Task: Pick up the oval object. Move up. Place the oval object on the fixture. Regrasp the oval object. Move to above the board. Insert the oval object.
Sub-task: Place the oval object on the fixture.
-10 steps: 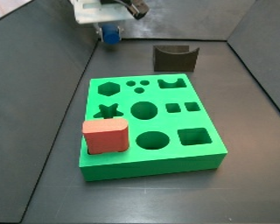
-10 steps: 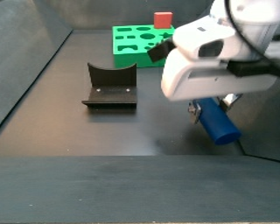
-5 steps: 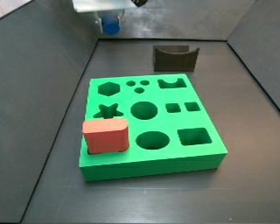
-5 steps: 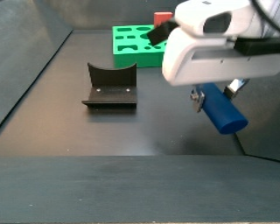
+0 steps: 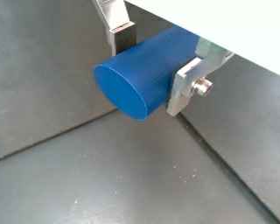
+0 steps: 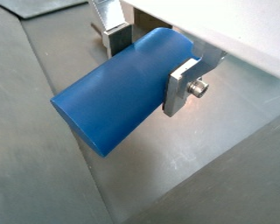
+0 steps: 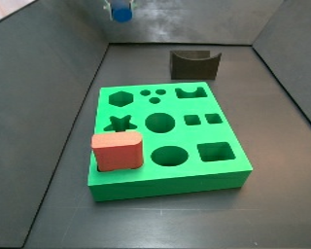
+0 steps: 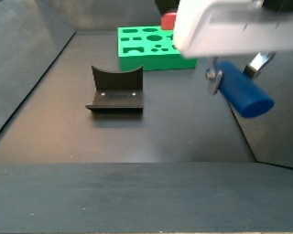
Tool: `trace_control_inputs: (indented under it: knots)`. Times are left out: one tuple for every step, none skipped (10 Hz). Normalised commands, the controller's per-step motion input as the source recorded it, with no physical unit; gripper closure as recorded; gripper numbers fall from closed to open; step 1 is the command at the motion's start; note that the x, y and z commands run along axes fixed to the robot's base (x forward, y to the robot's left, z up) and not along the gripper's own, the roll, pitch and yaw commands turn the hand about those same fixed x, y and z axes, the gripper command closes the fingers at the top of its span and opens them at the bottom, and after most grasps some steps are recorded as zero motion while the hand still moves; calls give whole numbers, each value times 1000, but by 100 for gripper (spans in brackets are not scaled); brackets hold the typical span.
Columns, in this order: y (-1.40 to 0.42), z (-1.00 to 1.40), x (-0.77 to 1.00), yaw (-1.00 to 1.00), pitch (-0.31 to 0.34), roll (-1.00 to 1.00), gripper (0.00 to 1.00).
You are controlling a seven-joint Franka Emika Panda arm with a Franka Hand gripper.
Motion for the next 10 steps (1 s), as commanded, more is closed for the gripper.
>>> trace_control_inputs:
  knots:
    - [13,954,-37,-19,56,53,100]
    - [11,803,-33,-12,64,54,100]
    - [13,598,-20,-3,72,57,100]
    - [14,445,-12,3,83,57,100]
    - [12,239,0,8,98,55,100]
    - [-807,57,1000,-1000,404,-244,100]
    - [-783,16,1000,-909,388,-239,100]
    - [-708,26,1000,-654,321,-228,100]
    - [-617,25,1000,-385,235,-225,100]
    - [-587,18,1000,-291,195,-218,100]
